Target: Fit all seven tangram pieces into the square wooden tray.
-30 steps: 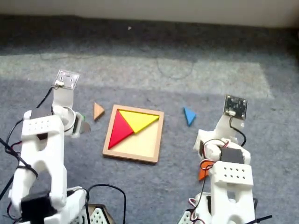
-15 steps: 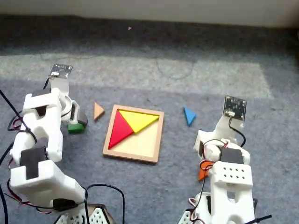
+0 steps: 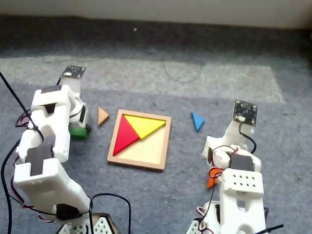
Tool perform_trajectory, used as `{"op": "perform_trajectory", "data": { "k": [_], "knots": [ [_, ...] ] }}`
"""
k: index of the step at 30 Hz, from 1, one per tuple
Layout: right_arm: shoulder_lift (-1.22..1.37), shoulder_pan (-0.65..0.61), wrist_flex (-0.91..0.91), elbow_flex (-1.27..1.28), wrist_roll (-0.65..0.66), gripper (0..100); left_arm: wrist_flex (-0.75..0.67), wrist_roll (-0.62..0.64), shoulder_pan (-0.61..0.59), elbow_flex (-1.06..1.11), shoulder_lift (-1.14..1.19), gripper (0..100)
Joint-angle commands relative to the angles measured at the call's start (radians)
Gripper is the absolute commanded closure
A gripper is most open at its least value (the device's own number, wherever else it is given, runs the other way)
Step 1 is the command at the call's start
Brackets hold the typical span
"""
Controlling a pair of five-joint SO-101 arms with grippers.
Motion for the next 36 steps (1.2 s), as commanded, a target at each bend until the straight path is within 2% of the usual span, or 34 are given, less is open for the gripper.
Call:
{"op": "perform_trajectory", "data": {
  "k": [1, 9, 14, 17, 21, 25, 31, 36],
  "knots": [
    [-0.030, 0.012, -0.027, -0.002, 0.009, 75.9, 0.061, -0.002, 0.035, -0.013, -0.064, 91],
    [-0.030, 0.016, -0.027, -0.001, 0.009, 75.9, 0.269, 0.000, 0.197, -0.010, -0.397, 92],
    [-0.030, 0.025, -0.027, -0.004, 0.009, 75.9, 0.384, 0.006, 0.406, -0.008, -0.581, 92],
    [-0.030, 0.073, -0.027, -0.008, 0.009, 75.9, 0.385, 0.037, 0.549, 0.030, -0.634, 92],
    [-0.030, 0.097, -0.028, -0.008, 0.009, 75.9, 0.310, 0.114, 0.707, 0.116, -0.641, 92],
    [-0.030, 0.099, -0.028, -0.010, 0.009, 75.9, 0.169, 0.135, 0.806, 0.240, -0.641, 92],
    [-0.030, 0.114, -0.070, -0.002, 0.009, 75.9, -0.061, 0.133, 0.832, 0.398, -0.639, 92],
    [-0.025, 0.142, -0.102, -0.001, 0.009, 75.9, -0.169, 0.133, 0.834, 0.466, -0.639, 92]
  ]
}}
